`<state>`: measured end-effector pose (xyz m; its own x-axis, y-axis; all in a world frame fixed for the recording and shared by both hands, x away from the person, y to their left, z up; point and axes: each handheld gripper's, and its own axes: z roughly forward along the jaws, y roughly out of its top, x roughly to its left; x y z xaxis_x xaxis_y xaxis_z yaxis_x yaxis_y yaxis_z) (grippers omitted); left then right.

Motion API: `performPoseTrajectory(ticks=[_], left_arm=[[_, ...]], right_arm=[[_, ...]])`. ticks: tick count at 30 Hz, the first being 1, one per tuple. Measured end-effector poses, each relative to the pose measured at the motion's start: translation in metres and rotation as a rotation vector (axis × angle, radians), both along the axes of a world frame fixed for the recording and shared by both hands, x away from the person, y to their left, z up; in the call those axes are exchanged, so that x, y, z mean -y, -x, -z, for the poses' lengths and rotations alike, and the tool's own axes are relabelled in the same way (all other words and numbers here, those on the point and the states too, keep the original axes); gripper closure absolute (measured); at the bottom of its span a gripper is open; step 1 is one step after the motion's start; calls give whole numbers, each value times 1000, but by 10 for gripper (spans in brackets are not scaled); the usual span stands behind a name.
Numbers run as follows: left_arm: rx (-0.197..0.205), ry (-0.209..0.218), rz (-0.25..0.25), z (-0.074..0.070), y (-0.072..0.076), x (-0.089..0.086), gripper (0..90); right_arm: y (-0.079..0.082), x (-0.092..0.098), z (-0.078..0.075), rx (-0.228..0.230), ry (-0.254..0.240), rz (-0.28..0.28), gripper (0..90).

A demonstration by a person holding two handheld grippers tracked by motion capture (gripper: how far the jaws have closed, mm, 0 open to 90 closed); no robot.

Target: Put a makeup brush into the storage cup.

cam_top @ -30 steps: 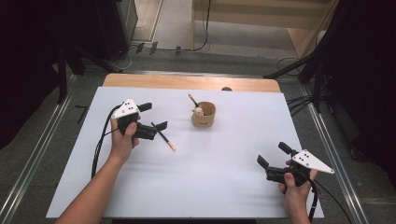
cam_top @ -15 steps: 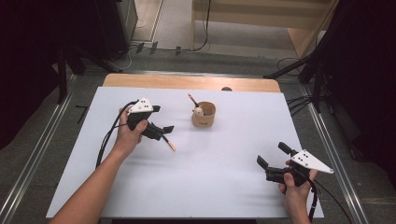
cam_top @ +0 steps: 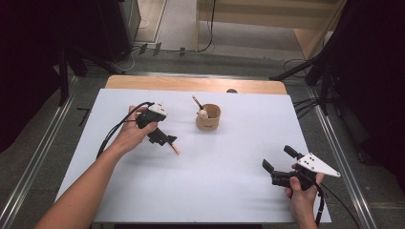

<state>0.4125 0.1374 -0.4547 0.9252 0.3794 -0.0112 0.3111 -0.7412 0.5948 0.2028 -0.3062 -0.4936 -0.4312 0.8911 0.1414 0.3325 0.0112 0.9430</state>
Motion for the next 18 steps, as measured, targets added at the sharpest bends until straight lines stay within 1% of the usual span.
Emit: performPoseTrajectory(ticks=[2,3,6,9,10,11,12,13,14,15,18], left_arm=[[-15,-31,27,1,-1,2,5],[-16,-66,43,1,0,4,5],[-27,-105,84,2,0,7,5],[-18,-160,115,5,1,11,8],[-11,-179,129,5,1,12,24],[-14,-200,141,7,1,14,30],[-14,-209,143,8,2,15,31],[-6,-241,165,9,1,17,31],[-12,-252,171,9,1,19,32],[-7,-275,187,10,1,21,32],[-2,-321,203,10,1,26,32]], right_arm=[[0,0,0,-3,-1,0,0],[0,0,0,-2,0,-1,0],[0,0,0,-4,-1,-1,0],[-1,0,1,-4,1,-2,0],[-1,0,1,-5,3,-2,0],[-1,0,1,-5,4,-3,0],[-1,0,1,-6,3,-4,0],[-1,-1,1,-8,1,-3,0],[-1,0,1,-9,1,-3,0],[-1,0,1,-9,2,-3,0],[-1,0,1,-10,4,-5,0]])
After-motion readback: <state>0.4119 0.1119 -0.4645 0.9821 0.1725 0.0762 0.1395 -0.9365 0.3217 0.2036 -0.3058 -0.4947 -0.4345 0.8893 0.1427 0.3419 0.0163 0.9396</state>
